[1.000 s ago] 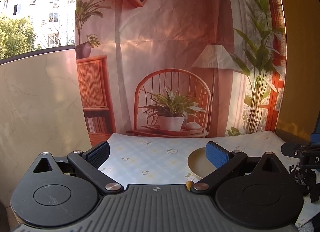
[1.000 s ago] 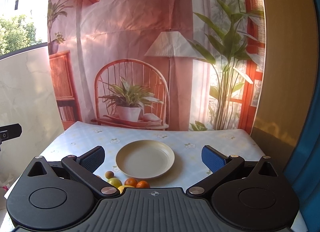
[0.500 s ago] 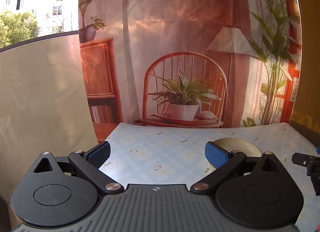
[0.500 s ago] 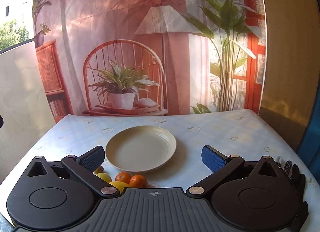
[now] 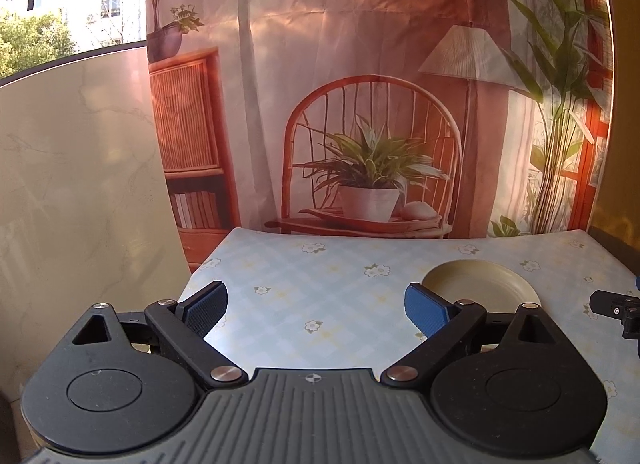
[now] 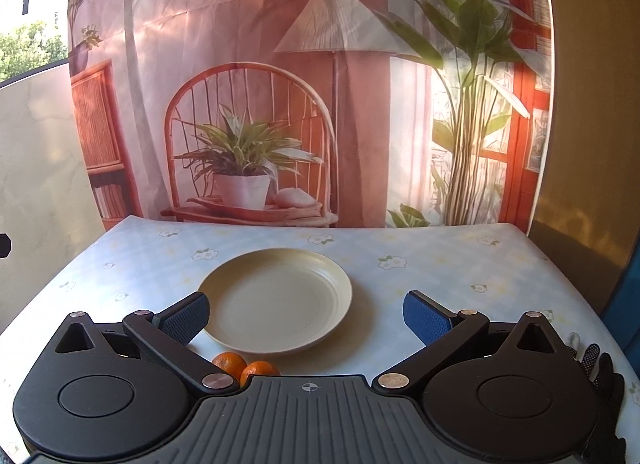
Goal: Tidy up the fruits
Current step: 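Move left tool to the green lime while right tool approaches a tangerine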
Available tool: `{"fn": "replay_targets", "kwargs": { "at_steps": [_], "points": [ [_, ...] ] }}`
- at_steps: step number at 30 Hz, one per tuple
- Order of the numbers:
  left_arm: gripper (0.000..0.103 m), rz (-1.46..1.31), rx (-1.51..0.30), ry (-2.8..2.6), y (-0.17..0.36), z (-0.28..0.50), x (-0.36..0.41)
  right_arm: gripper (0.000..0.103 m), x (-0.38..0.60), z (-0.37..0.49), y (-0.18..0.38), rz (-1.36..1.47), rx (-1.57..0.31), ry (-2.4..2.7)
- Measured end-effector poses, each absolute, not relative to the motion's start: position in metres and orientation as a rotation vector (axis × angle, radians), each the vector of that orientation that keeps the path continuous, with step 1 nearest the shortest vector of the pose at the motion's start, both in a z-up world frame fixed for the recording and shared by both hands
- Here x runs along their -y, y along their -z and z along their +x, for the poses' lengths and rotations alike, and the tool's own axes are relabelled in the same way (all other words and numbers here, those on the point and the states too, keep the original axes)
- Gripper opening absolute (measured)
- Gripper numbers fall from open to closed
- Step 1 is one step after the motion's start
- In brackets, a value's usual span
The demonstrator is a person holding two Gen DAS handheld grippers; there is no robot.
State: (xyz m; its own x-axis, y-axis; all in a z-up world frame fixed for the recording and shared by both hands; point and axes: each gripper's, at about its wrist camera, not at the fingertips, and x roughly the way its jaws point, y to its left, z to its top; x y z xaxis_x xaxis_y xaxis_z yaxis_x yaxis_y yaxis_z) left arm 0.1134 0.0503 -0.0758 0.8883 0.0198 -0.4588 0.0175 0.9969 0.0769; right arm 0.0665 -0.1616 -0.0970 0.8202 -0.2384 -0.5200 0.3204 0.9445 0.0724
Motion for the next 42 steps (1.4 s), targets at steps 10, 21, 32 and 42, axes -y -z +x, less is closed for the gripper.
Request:
{"fn": "replay_targets", "kwargs": {
  "at_steps": [10, 21, 32, 42],
  "points": [
    [0.091, 0.065, -0.598, 0.009, 0.103, 0.125, -0.051, 0.103, 0.160, 0.084, 0.114, 0.159, -0.617, 0.248],
    [0.090, -0.022, -0.662, -0.006, 0.144, 0.122, -0.059, 0.103, 0.143, 0.080, 0.131, 0.108, -0.620, 0.273],
    [0.078, 0.021, -0.768, 0.076, 0.171, 0.122, -0.053, 0.103, 0.142, 0.074, 0.149, 0.179, -0.670, 0.229],
    [0.076, 0.000, -0.850, 0.206, 0.190, 0.122, -0.045, 0.098, 0.142, 0.073, 0.152, 0.182, -0.675, 0.245]
  ]
}}
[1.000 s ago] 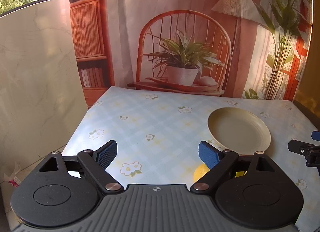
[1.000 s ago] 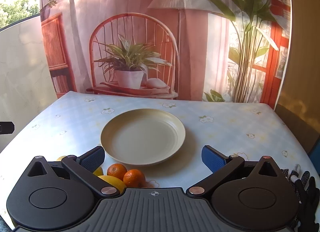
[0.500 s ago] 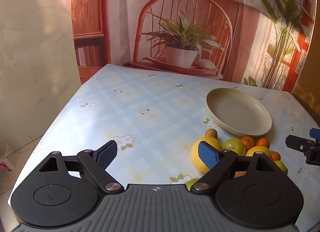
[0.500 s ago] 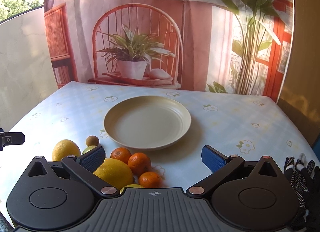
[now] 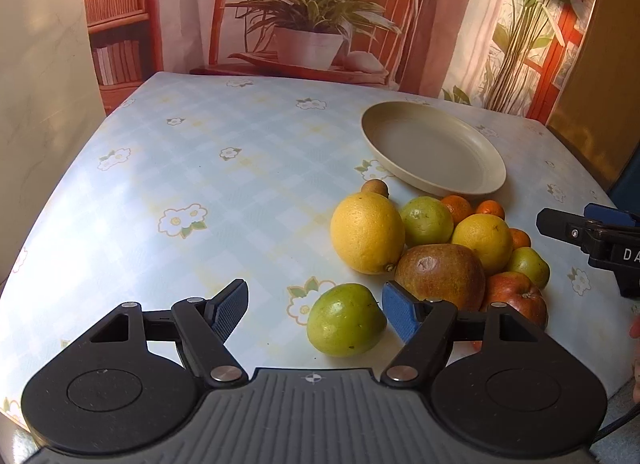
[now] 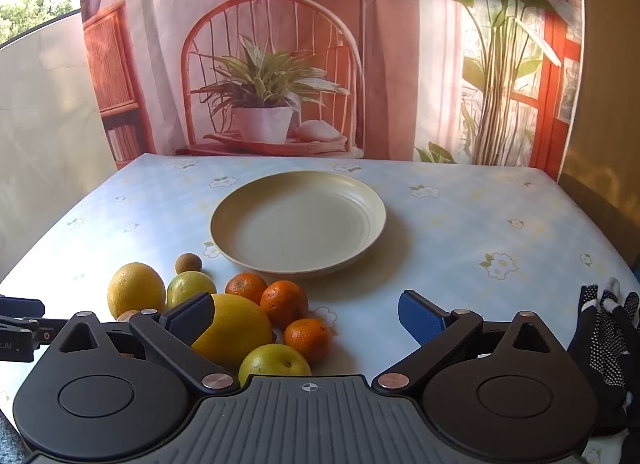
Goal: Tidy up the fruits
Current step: 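Move left tool to the green lime while right tool approaches a tangerine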
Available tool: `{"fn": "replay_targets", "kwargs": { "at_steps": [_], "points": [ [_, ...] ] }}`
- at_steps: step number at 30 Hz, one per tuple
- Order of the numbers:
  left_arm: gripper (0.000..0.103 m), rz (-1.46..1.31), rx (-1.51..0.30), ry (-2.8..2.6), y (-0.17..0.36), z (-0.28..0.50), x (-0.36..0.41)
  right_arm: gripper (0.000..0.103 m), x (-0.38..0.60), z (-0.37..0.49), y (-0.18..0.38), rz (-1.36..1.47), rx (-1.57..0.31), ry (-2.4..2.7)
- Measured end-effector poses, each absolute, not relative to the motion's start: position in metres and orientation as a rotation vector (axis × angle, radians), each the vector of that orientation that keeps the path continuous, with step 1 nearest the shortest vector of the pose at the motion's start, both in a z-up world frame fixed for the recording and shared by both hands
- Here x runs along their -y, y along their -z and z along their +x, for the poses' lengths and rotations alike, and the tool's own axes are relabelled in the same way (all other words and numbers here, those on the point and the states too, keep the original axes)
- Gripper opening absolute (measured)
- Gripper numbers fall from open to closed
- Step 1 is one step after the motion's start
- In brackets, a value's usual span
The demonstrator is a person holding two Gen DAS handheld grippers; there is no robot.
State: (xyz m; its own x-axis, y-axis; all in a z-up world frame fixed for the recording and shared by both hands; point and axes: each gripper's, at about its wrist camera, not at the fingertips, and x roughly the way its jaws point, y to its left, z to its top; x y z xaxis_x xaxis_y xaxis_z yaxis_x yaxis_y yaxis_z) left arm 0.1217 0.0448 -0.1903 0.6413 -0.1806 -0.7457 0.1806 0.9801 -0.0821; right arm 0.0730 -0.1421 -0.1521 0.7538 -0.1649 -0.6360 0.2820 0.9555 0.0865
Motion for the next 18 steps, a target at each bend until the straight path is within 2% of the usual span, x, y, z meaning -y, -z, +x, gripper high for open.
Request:
{"fn": "replay_targets", "kwargs": {
  "at_steps": [8, 18],
  "points": [
    [0.065, -0.020, -0.869, 0.245, 0.200, 0.120, -0.041, 0.095, 0.141, 0.073, 0.154, 0.182, -0.683, 0.239],
    [0.063, -0.007, -0.893, 0.272, 0.207, 0.123, -0.034, 0.092, 0.141, 0.074, 0.155, 0.183, -0.686, 0.239]
  ]
}}
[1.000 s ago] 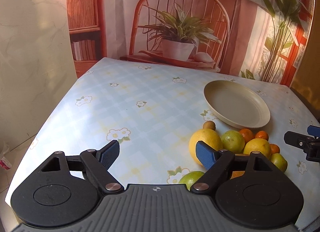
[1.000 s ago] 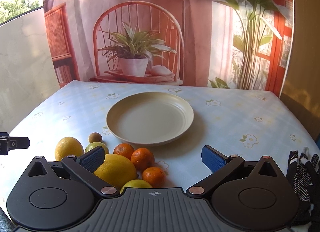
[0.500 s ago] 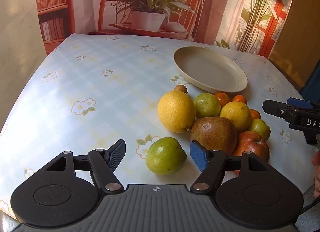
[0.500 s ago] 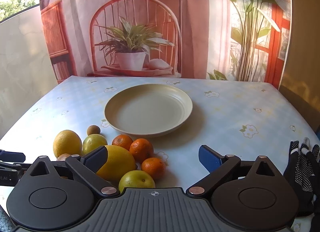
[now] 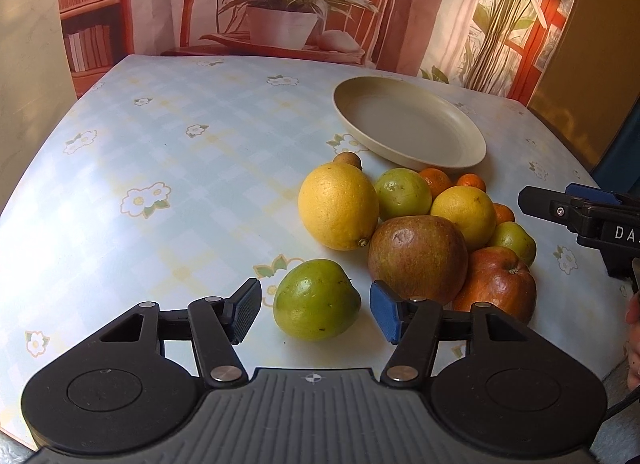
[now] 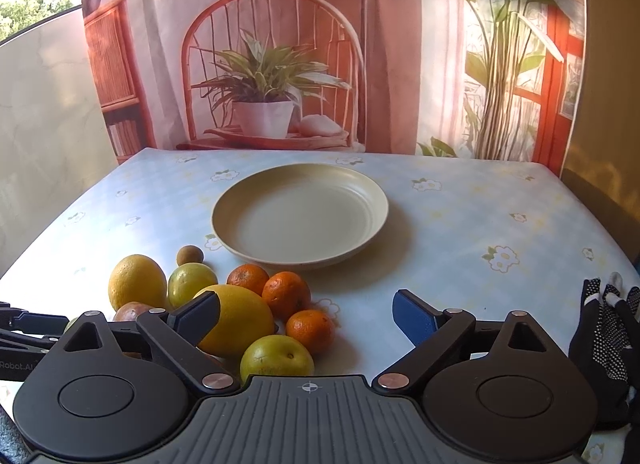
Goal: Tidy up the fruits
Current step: 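Move left tool to the green lime while right tool approaches a tangerine, then close left tool on the green lime while right tool grasps the tangerine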
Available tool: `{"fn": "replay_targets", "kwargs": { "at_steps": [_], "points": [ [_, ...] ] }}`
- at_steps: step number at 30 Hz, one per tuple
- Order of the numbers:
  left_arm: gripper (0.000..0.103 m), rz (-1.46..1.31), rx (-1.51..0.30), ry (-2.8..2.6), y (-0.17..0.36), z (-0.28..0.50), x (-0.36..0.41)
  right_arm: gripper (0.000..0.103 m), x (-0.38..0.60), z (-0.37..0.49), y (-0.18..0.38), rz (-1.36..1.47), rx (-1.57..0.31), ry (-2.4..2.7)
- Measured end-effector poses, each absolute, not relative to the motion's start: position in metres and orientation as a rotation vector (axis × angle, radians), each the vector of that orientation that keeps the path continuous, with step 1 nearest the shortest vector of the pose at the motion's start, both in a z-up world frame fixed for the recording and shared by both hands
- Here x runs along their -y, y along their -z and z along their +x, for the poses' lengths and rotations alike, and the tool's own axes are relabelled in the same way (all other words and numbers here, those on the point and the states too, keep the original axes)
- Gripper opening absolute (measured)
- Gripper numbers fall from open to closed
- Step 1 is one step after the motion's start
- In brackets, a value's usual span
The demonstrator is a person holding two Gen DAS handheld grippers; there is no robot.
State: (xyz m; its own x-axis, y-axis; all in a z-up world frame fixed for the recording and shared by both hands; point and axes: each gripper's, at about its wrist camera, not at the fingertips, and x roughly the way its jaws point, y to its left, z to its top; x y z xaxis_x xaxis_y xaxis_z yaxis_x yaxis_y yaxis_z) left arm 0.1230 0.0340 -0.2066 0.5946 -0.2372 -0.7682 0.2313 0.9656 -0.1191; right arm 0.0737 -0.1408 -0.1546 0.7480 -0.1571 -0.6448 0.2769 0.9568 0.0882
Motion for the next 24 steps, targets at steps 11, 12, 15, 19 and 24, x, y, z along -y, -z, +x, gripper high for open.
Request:
{"fn": "replay_targets", "kwargs": {
  "at_steps": [11, 12, 15, 19, 24],
  "points": [
    [0.052, -0.025, -0.901, 0.283, 0.215, 0.125, -0.037, 0.089, 0.143, 0.074, 0.156, 0.190, -0.689, 0.238],
    [0.052, -0.018, -0.895, 0.283, 0.215, 0.124, -0.036, 0.088, 0.143, 0.074, 0.156, 0.192, -0.690, 0.237],
    [0.052, 0.010, -0.879, 0.271, 0.216, 0.120, -0.035, 0.084, 0.143, 0.074, 0.156, 0.194, -0.691, 0.237],
    [0.052, 0.029, -0.860, 0.246, 0.214, 0.117, -0.036, 0.080, 0.146, 0.074, 0.159, 0.201, -0.699, 0.247],
    [0.052, 0.027, -0.831, 0.235, 0.210, 0.115, -0.038, 0.062, 0.155, 0.075, 0.168, 0.239, -0.715, 0.250]
  ]
}}
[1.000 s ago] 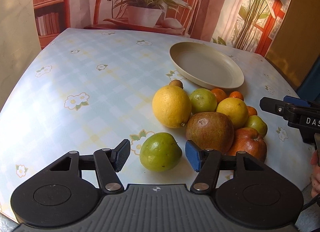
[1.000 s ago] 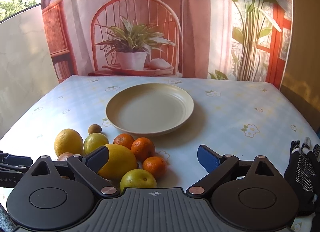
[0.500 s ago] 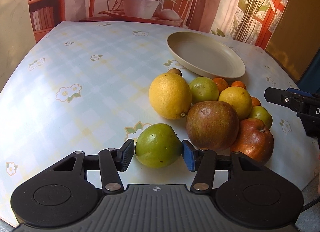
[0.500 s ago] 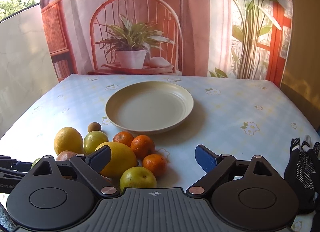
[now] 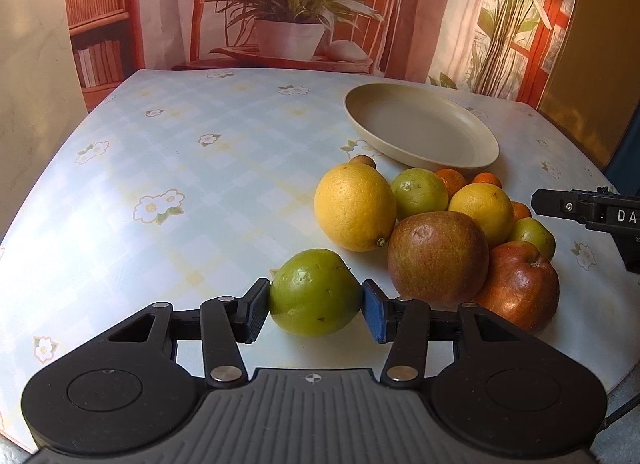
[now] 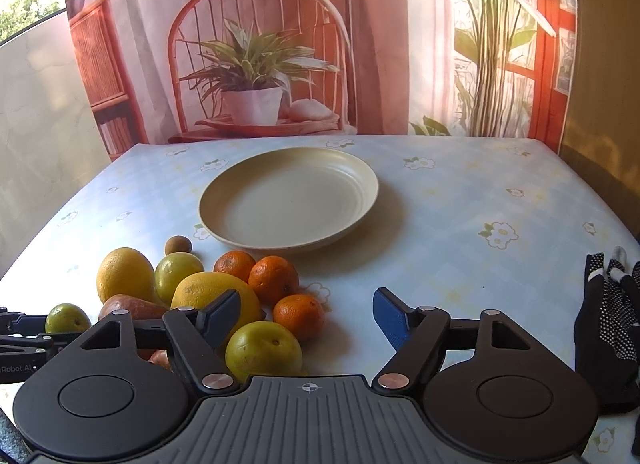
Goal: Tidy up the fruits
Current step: 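Close left tool on the green lime while right tool grasps the tangerine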
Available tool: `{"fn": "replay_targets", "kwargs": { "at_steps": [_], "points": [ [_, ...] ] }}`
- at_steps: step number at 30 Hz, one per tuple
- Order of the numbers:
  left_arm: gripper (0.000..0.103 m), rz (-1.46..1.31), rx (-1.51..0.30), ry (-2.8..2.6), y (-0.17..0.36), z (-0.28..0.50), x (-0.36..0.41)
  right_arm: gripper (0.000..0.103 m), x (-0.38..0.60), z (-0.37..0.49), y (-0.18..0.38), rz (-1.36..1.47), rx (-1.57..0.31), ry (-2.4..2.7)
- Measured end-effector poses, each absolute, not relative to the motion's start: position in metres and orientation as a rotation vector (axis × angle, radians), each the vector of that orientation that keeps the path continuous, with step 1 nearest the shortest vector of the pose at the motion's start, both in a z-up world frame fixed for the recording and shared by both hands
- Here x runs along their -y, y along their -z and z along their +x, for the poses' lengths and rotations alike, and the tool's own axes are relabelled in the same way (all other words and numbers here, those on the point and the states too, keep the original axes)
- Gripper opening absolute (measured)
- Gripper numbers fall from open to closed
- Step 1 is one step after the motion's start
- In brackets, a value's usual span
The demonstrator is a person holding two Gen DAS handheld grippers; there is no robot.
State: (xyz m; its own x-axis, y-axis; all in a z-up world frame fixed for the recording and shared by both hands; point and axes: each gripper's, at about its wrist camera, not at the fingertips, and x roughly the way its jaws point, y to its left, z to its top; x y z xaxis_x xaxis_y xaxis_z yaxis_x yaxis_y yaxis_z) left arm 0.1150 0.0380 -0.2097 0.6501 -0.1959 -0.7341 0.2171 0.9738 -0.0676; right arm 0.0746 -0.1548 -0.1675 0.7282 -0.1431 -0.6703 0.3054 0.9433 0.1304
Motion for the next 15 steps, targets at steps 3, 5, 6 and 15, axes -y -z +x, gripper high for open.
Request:
{"fn": "replay_targets", "kwargs": {
  "at_steps": [3, 5, 6, 15],
  "points": [
    [0.052, 0.032, -0.813, 0.224, 0.208, 0.113, -0.038, 0.051, 0.163, 0.079, 0.171, 0.262, -0.721, 0.252],
    [0.052, 0.035, -0.797, 0.211, 0.206, 0.112, -0.040, 0.043, 0.169, 0.083, 0.173, 0.281, -0.727, 0.254],
    [0.052, 0.034, -0.789, 0.205, 0.205, 0.111, -0.040, 0.041, 0.172, 0.085, 0.174, 0.294, -0.733, 0.250],
    [0.052, 0.019, -0.760, 0.175, 0.200, 0.109, -0.045, 0.034, 0.182, 0.099, 0.186, 0.401, -0.798, 0.188]
  ]
}}
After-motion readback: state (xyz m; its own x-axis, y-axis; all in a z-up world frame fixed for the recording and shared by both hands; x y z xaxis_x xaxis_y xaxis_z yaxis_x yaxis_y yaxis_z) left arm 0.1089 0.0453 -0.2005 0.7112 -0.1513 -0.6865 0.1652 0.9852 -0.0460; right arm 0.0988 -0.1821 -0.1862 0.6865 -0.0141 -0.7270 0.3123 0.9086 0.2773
